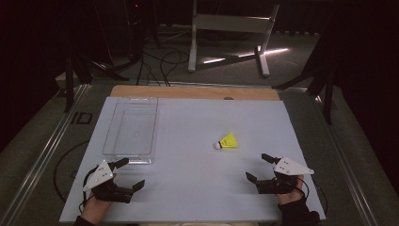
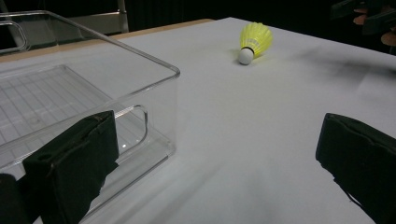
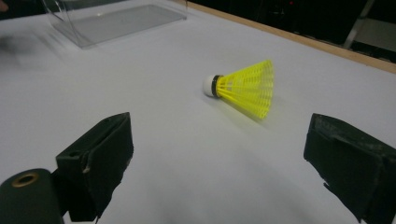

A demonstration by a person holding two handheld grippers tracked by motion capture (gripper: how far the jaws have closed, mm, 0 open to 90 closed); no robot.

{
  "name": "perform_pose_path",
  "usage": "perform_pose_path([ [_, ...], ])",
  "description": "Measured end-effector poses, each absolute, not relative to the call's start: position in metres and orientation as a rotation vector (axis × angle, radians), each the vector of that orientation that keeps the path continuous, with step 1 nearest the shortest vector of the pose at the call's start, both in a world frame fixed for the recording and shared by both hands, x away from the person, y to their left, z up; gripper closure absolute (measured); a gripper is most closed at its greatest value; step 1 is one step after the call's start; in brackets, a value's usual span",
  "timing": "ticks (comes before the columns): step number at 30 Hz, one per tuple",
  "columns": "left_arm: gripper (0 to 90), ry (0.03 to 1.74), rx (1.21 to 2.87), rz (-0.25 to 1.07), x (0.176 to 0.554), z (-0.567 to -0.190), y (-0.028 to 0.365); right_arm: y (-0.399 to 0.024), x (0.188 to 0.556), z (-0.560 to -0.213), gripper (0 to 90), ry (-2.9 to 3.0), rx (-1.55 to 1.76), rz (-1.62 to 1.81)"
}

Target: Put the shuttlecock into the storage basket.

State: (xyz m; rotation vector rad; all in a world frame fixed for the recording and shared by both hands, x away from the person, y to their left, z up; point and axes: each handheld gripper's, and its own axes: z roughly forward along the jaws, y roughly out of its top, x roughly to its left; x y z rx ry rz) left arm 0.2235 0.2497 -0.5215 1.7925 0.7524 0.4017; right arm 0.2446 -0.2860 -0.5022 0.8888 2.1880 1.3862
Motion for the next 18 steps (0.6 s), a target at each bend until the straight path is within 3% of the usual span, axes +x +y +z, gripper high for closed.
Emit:
perform_pose_path([
  [18,0.4,0.757,1.804,0.378,0.2248,-0.5216,0.2484,-0.2872,0.2467,-0.5064,8.2,2.153,0.859,1.368],
])
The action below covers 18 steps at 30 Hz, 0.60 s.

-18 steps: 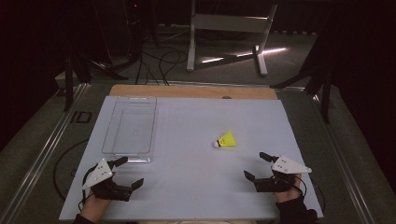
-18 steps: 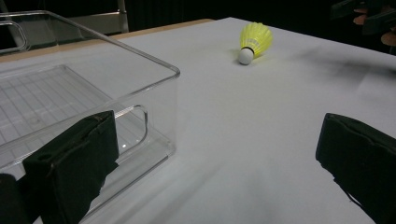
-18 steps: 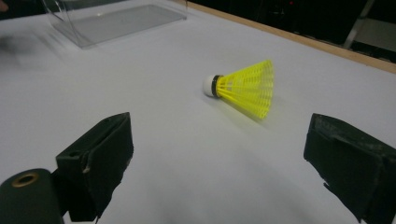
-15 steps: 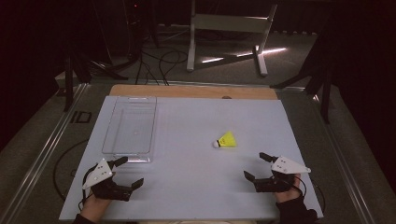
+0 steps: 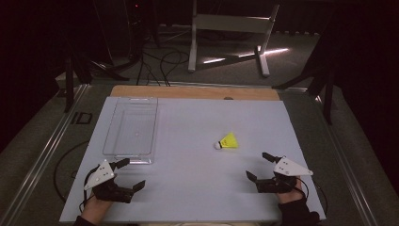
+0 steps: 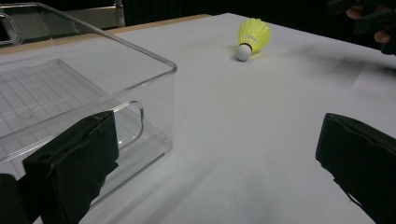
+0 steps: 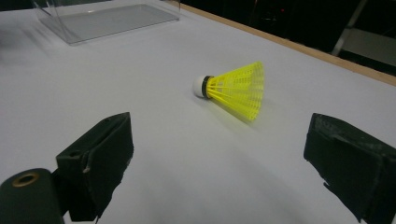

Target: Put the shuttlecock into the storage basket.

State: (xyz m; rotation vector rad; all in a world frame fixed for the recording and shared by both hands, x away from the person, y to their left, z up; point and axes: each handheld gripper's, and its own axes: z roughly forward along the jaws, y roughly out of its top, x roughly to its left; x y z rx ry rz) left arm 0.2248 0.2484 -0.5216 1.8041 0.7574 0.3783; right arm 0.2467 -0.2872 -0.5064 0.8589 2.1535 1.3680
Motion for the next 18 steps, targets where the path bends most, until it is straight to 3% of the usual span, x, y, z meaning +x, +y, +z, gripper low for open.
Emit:
perform_pose_path([
  [18,0.4,0.748,1.841,0.339,0.227,-0.506,0.245,-0.285,0.247,-0.506,8.3,2.162,0.836,1.359],
])
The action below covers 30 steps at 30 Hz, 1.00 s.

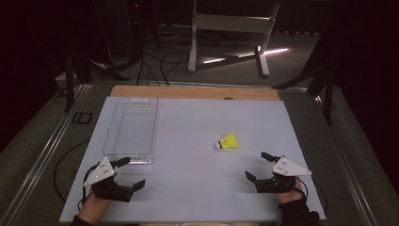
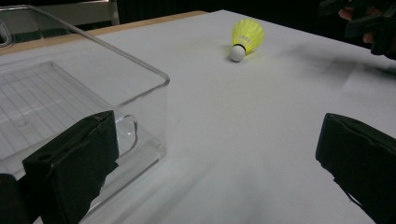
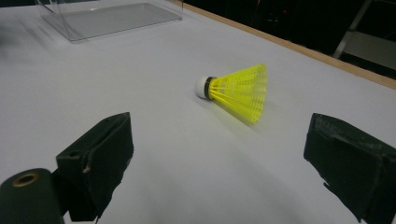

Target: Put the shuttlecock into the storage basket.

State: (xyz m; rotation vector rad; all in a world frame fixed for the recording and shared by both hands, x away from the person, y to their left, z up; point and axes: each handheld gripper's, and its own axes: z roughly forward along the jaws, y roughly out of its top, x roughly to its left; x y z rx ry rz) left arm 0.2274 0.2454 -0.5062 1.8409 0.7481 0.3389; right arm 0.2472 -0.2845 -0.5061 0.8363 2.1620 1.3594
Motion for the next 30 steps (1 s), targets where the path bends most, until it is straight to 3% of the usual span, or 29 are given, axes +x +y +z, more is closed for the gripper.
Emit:
perform_pose_path([
  [30,0.4,0.535,2.172,0.196,0.243,-0.466,0.228,-0.28,0.247,-0.507,8.3,2.193,0.803,1.348],
])
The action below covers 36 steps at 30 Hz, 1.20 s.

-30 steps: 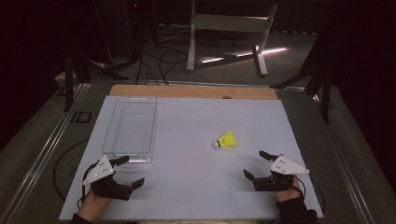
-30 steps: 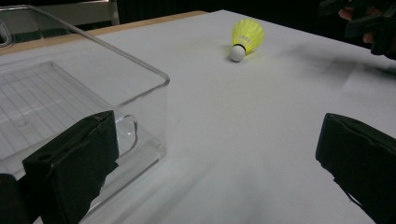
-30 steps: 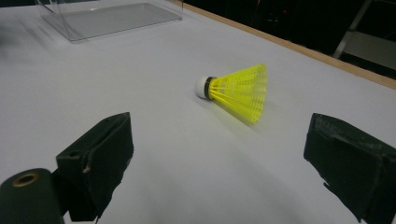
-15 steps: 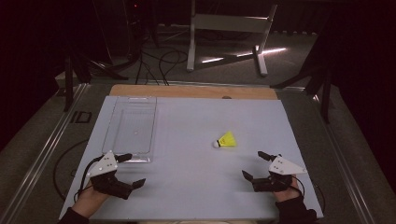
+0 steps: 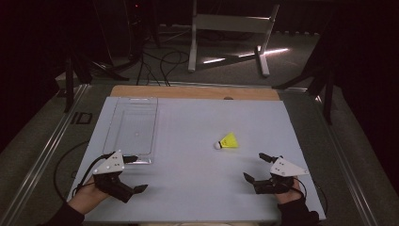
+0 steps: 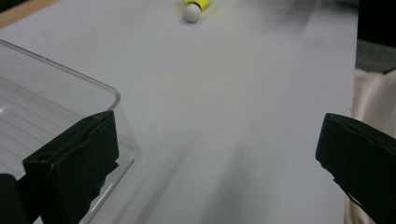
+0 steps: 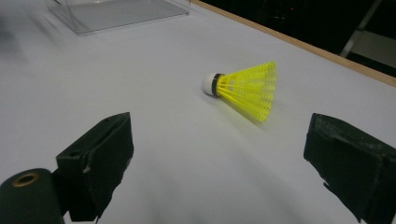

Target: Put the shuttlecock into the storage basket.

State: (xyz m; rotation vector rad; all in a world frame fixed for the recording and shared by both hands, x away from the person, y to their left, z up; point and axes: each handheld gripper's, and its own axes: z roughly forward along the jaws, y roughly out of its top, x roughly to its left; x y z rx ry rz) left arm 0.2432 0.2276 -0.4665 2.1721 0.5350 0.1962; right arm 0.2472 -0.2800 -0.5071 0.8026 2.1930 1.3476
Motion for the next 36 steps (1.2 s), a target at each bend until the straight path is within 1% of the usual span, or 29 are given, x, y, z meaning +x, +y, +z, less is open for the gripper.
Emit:
perform_pose_path([
  [7,0.4,0.492,2.279,0.176,0.245,-0.467,0.221,-0.279,0.247,-0.507,8.3,2.204,0.8,1.34],
  [19,0.4,0.452,2.391,0.136,0.25,-0.461,0.21,-0.278,0.247,-0.507,8.3,2.209,0.792,1.345],
  [29,0.4,0.456,2.483,0.124,0.253,-0.459,0.199,-0.278,0.247,-0.507,8.3,2.211,0.79,1.347],
  [30,0.3,0.469,2.521,0.084,0.255,-0.459,0.196,-0.277,0.246,-0.507,8.3,2.218,0.795,1.348],
  [31,0.3,0.479,2.538,0.071,0.256,-0.458,0.194,-0.277,0.246,-0.507,8.3,2.22,0.792,1.348],
  [36,0.4,0.489,2.589,0.058,0.257,-0.454,0.187,-0.276,0.246,-0.506,8.3,2.229,0.788,1.345],
])
